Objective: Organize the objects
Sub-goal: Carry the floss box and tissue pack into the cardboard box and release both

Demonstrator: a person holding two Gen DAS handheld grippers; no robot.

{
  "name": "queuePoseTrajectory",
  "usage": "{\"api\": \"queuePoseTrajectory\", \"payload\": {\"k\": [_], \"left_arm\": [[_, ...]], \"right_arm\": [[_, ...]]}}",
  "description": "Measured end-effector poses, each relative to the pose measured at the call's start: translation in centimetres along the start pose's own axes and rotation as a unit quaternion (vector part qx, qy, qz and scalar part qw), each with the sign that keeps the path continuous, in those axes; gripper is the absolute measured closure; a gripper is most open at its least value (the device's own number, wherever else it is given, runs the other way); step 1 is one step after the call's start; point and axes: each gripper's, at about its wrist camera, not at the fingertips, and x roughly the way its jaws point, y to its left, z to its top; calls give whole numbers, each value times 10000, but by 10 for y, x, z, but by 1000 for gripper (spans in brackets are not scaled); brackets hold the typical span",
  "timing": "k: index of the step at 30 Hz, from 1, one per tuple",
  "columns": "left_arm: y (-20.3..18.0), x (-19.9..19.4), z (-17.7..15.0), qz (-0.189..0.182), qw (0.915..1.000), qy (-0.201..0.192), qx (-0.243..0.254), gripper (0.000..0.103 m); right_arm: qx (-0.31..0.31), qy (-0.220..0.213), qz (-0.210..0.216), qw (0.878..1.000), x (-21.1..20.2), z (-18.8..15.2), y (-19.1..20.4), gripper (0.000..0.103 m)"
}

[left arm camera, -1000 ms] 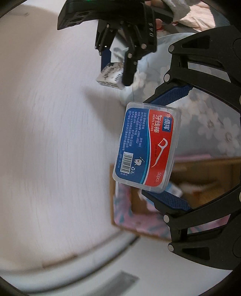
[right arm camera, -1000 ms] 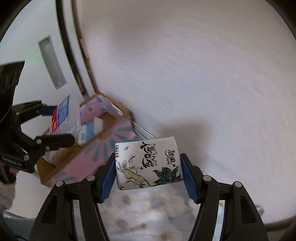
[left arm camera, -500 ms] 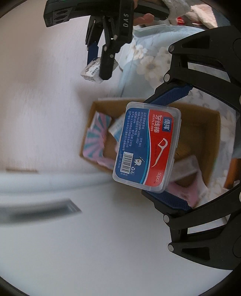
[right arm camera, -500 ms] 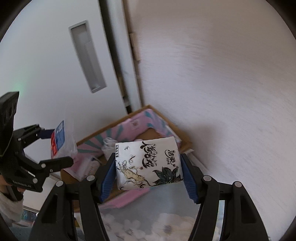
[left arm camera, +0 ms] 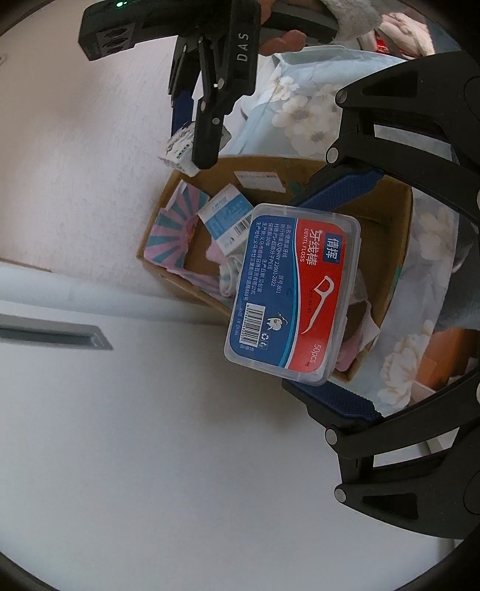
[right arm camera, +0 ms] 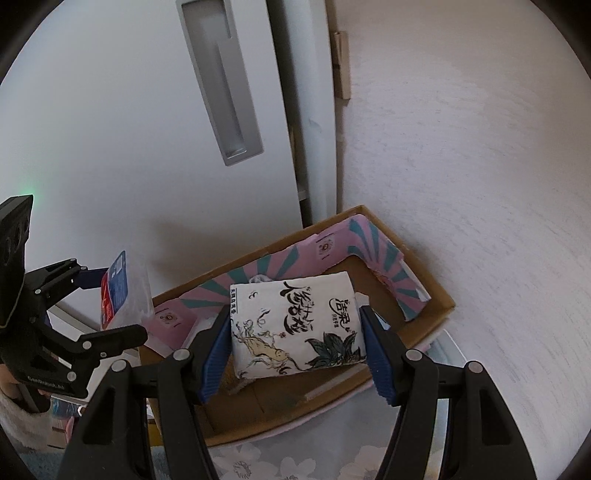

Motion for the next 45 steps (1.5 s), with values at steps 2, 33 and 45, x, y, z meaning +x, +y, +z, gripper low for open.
{"api": "queuePoseTrajectory", "payload": {"k": [2,33,45], "left_arm": [[2,3,-1,-8,10000,42,-28,20],[-36,95,-2,-497,9956,780,173,20],[-54,85,4,-403,9960,693,396,0]], "right_arm": [[26,46,35,10000,4,2,1,42],[572,1246,-225,9903,143,53,-49,42],[988,1110,-172,9887,131,51,-62,2]]}}
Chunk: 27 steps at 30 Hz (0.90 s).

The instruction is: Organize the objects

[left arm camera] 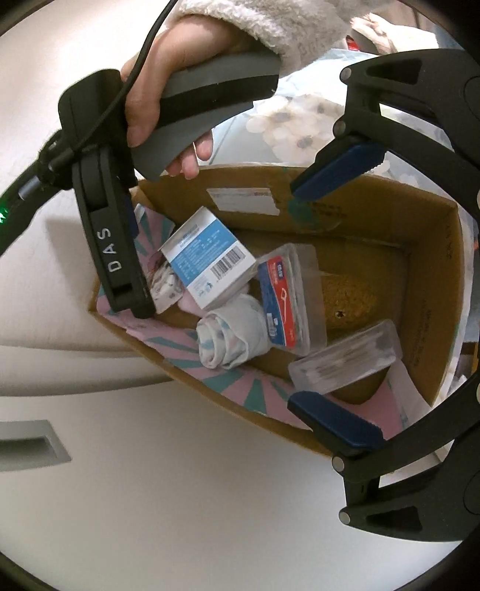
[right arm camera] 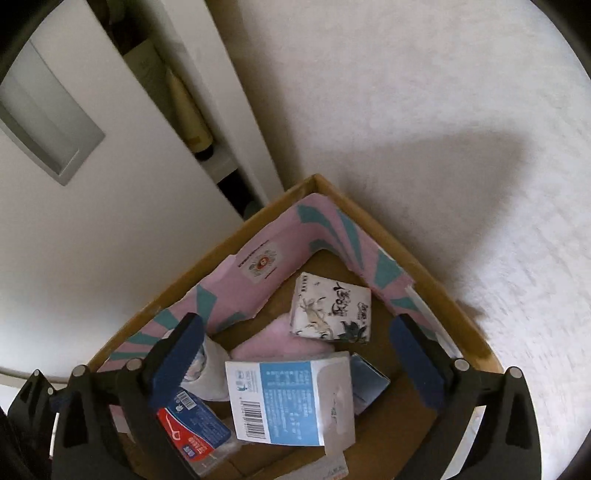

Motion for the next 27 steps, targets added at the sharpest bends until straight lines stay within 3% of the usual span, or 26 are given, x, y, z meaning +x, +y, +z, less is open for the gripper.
{"api": "queuePoseTrajectory", "payload": {"k": [6,12,20,27], "left_arm": [[-6,5,5,-24,9999,45,108,0],[-19,-15,18,-63,9994,-29,341,0],[-35,-45,34,-24,9966,-255,779,0],[-35,-63,49,-184,9950,-396,901,0]], "right_arm": [[80,-60,-12,9999,-9,-6,1,2],[122,-173,-37,9998,-28,-11,8,2],[611,-627,-340,9956,-102,-32,7,2],[1431,-1257,-759,9788,-171,-62,-9,2]]}}
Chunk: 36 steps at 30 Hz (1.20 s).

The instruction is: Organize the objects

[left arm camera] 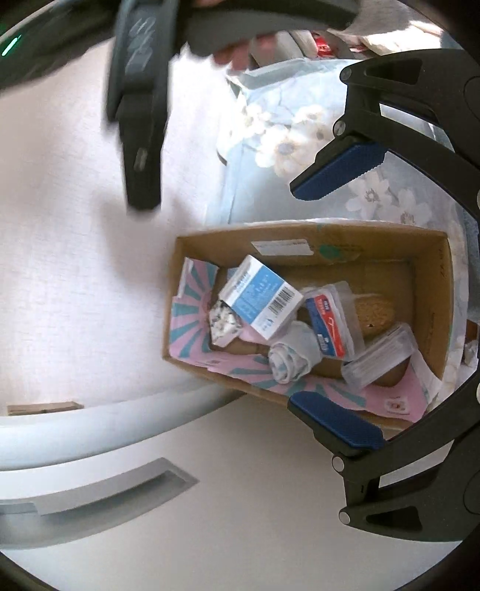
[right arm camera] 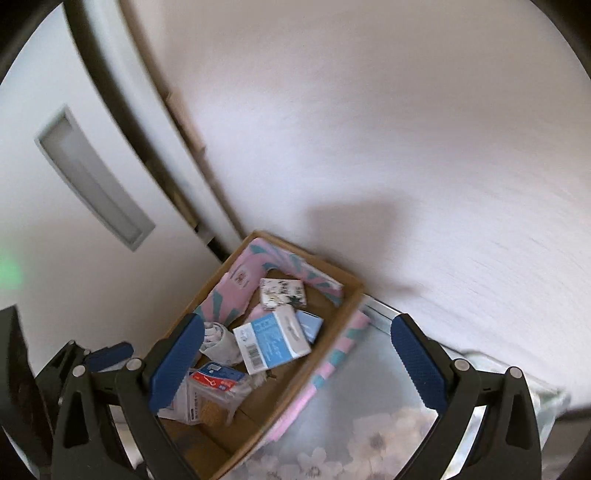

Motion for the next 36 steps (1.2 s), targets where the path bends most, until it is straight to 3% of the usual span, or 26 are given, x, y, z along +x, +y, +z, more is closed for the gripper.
{"api": "queuePoseTrajectory", "payload": {"k": [12,18,24,36], "left_arm": [[-15,-31,24,-27,9984,-533,195,0],[-32,-36,19,21,9962,-709,497,0],[-44,-34,7,-244,9952,-754,571,0],[-58,-32,3,-382,9948,-737,597,0]], "right_arm": [[1270,-484,-1005,9856,-95,-73,-55,2],[1746,-610,-1512,9711,-111,-113,-61,2],[1912,-755,-1961,9588,-126,-137,-66,2],[1998,-873,-2057,9540,-135,-140,-71,2]]}}
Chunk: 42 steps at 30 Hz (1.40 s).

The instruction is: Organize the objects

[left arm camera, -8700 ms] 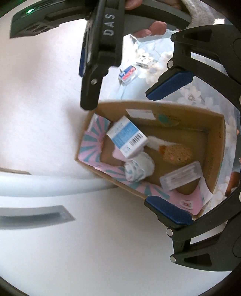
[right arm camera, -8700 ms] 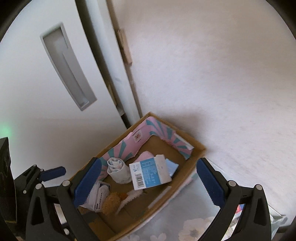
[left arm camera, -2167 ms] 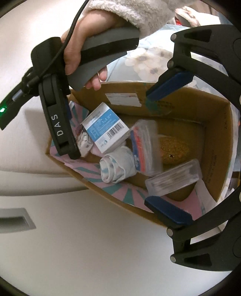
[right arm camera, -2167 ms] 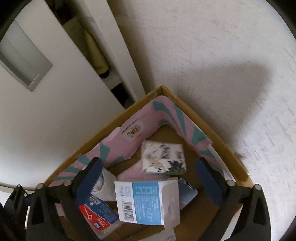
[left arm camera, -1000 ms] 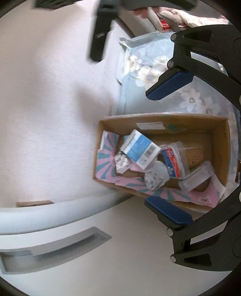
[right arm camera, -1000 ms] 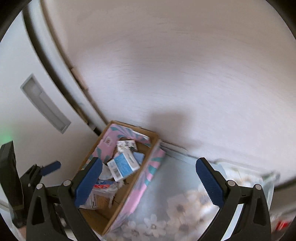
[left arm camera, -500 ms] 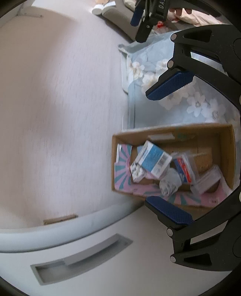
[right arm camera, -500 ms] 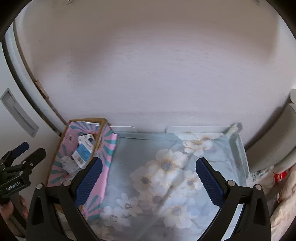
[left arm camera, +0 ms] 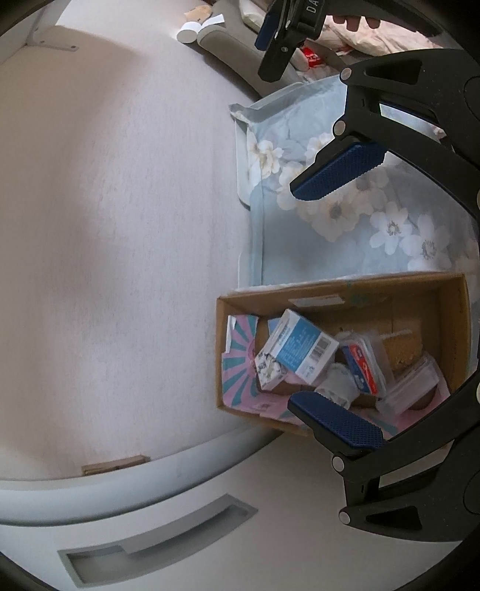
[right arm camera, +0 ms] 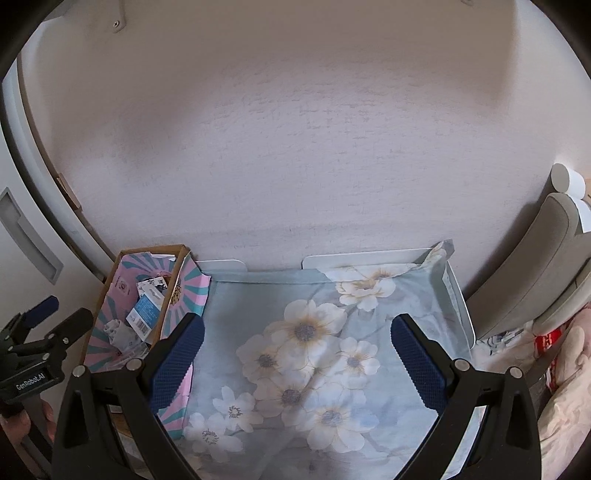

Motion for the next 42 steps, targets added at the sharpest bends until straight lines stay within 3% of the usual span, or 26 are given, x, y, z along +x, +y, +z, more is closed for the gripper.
{"api": "queuePoseTrajectory", "payload": {"k": [42], "left_arm": [[-11,0,0,181,9996,-37,218,0]], "right_arm": [[48,-20,-147,9999,-3,-2,1,2]]}}
